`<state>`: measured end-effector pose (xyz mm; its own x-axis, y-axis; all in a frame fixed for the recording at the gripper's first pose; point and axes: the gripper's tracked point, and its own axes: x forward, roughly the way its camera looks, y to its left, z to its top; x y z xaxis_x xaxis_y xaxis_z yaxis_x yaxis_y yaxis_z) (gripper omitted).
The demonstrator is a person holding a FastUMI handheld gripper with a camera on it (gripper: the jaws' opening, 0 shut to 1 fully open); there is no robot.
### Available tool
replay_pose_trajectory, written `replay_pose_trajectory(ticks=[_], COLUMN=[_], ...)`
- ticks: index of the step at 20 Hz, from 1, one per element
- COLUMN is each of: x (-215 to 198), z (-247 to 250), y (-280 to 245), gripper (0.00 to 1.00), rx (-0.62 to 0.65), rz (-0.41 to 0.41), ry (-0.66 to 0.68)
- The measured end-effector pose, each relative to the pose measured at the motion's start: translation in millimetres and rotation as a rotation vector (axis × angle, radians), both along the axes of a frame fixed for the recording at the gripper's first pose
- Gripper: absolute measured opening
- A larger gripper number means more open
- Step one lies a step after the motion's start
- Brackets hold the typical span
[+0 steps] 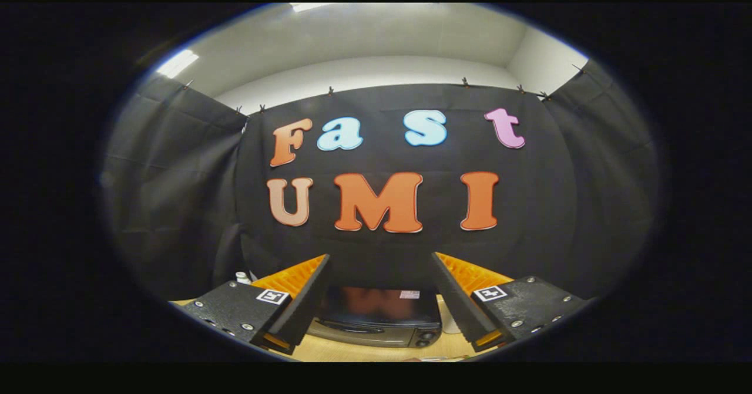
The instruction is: Open the toaster oven, put the food inside, and close the toaster oven door.
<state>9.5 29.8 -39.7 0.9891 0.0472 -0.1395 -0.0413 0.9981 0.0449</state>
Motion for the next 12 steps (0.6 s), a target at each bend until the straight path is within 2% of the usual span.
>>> replay_pose_trajectory(ticks=[5, 12], x=[9.3, 20.4], z=[-42.3, -133.2], y=[24.4, 62.9], gripper=[0.98, 0.99], rx=[0.045, 0.017], rz=[0.052, 0.121], ry=[0.085, 0.257])
